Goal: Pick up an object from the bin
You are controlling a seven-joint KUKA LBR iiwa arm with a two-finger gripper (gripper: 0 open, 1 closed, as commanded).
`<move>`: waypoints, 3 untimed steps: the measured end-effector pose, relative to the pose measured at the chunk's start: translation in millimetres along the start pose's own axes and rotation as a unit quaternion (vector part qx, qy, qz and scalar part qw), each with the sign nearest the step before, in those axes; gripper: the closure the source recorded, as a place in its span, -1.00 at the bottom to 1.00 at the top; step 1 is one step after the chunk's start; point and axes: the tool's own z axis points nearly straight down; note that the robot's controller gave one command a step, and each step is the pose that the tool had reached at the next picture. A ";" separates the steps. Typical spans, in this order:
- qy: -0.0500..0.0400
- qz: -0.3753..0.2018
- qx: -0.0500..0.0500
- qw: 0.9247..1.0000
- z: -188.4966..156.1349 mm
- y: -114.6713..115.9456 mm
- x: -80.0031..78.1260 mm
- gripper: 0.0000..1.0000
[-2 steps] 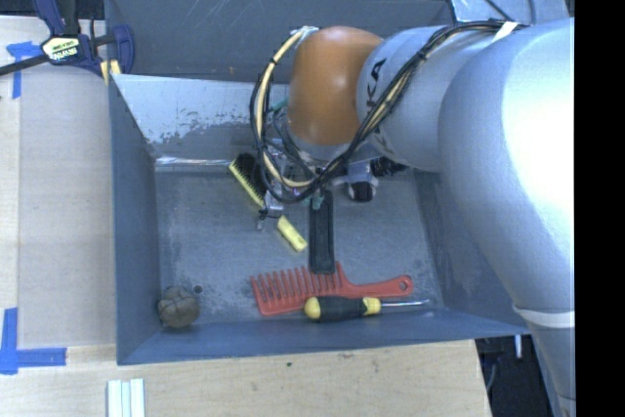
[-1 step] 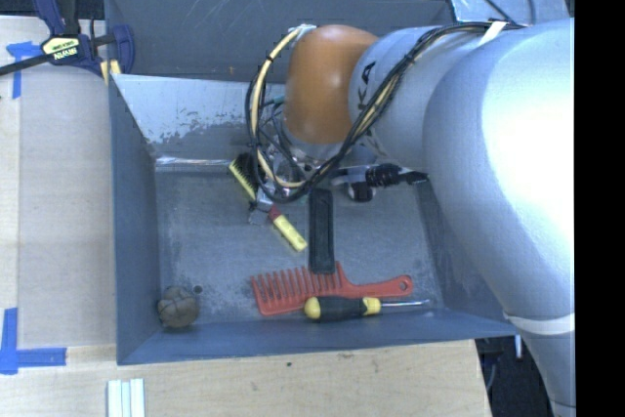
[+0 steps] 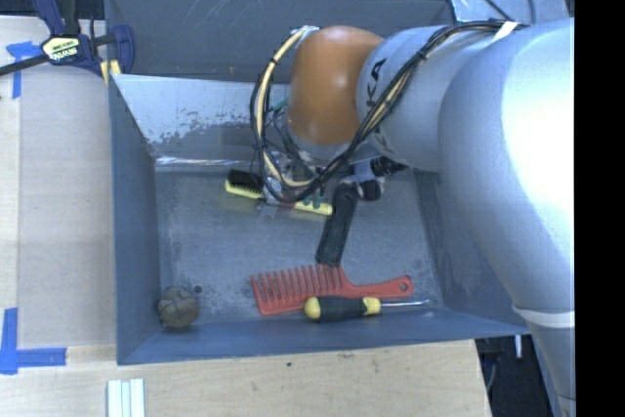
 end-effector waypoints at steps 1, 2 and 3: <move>0.000 0.000 0.000 1.000 0.0 0.0 0.0 1.00; 0.000 0.000 0.000 1.000 -0.9 -0.1 0.2 1.00; -0.001 0.000 0.000 1.000 -4.8 -0.2 0.1 1.00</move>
Offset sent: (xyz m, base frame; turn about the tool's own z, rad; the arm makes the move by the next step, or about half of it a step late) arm 0.0002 0.0000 0.0128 0.0000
